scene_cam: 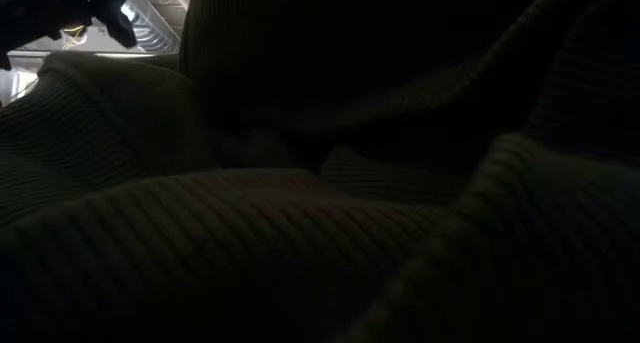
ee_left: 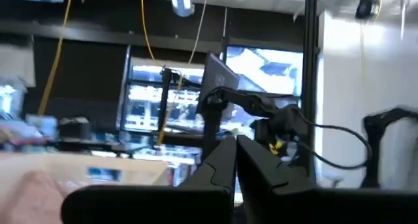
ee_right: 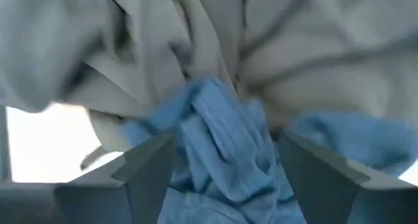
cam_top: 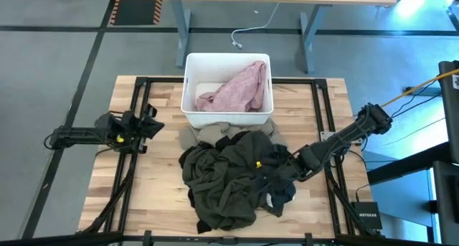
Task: Sort clothes
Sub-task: Put the blue short into the white bin
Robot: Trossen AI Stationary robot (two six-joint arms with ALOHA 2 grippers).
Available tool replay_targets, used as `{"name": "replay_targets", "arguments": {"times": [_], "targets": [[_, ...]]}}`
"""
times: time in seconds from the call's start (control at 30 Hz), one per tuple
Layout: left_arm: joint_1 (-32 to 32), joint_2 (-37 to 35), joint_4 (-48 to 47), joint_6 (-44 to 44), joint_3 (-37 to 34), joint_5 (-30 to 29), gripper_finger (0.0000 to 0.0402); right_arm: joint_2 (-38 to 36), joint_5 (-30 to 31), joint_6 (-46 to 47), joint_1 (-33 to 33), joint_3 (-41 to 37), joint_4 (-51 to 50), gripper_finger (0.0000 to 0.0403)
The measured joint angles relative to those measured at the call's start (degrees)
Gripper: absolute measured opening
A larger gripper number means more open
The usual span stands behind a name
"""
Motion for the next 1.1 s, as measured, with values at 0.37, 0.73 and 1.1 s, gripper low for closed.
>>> {"name": "replay_targets", "arguments": {"times": [0.37,0.73,1.1], "targets": [[0.2,5.1,-0.4,11.5,4.4,-0.6,0.0008,1.9,-4.2,3.6,-1.4,-11.1,2.0,0.0289],[0.2,5.1,-0.4,16.8,4.6,-0.6,0.0008,6.6,-5.8,3.9,-2.7,-12.6,2.5,0.0138],[0.2,5.1,-0.7,15.0,4.6,-0.7,0.0008,6.4,2.0,-1.8,-2.7,5.7,-12.6,0.0051]]}}
